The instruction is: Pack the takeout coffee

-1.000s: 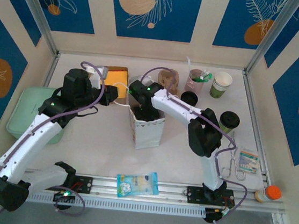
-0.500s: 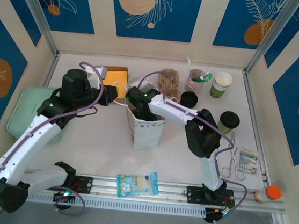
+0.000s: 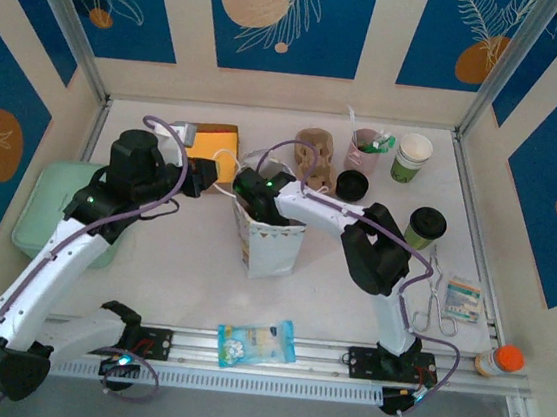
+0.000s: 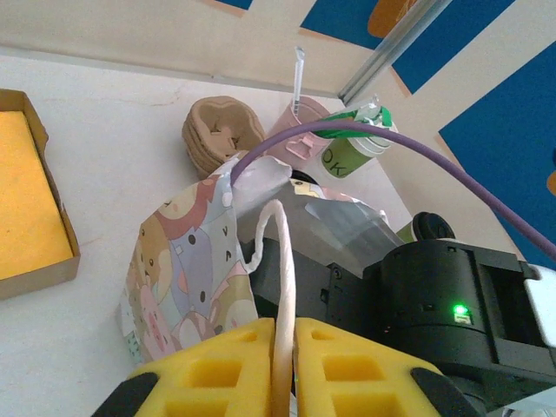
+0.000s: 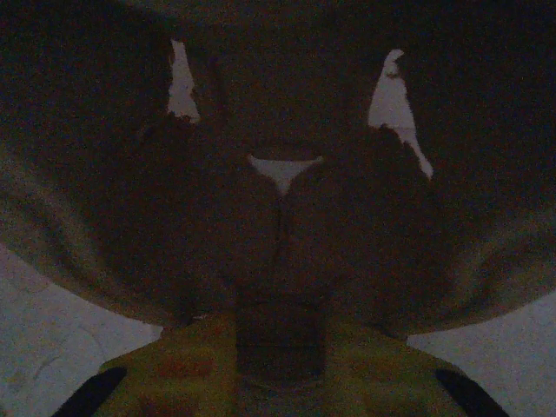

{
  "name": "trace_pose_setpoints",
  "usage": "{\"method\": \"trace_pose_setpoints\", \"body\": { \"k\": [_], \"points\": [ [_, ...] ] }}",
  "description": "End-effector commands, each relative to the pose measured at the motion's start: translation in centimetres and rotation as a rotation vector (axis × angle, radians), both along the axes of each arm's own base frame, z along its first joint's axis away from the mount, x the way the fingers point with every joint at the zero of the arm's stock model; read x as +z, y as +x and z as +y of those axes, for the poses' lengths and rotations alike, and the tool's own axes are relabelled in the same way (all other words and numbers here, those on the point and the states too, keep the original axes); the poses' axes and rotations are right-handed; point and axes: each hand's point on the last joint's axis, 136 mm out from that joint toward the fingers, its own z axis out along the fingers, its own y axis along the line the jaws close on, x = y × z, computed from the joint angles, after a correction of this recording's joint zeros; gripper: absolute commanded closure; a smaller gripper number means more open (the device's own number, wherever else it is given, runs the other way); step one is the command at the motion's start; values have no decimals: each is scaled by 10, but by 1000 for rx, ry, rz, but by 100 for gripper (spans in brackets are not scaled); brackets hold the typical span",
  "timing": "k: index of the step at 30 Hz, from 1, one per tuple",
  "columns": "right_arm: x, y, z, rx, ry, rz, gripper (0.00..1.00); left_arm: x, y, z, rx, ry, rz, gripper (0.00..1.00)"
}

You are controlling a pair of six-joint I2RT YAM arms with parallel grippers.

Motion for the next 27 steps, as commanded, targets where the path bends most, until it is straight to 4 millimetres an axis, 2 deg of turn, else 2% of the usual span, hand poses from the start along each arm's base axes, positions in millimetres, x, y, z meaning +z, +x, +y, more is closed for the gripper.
{"method": "trace_pose_setpoints", "body": {
  "k": [1, 4, 8, 14, 16, 20, 27],
  "points": [
    [-44, -28, -10, -13, -82, 136, 74, 15, -6, -4, -27, -31, -44, 86],
    [-48, -28, -11, -18, -86, 140, 73, 14, -7, -4, -29, -31, -43, 86],
    [-46, -27, -10, -15, -84, 135, 65, 13, -7, -4, -28, -30, -41, 86],
    [-32, -25, -8, -5, -83, 110, 41, 9, -6, -4, -23, -25, -36, 85],
    [-25, -24, -6, -2, -79, 100, 33, 6, -5, -4, -22, -20, -33, 85],
    [-8, -21, -3, 7, -78, 71, 24, -3, -3, -2, -9, 3, -18, 85],
    [31, -15, 3, 9, -31, 19, 17, -8, -4, 1, 2, 19, -12, 85]
  ]
}}
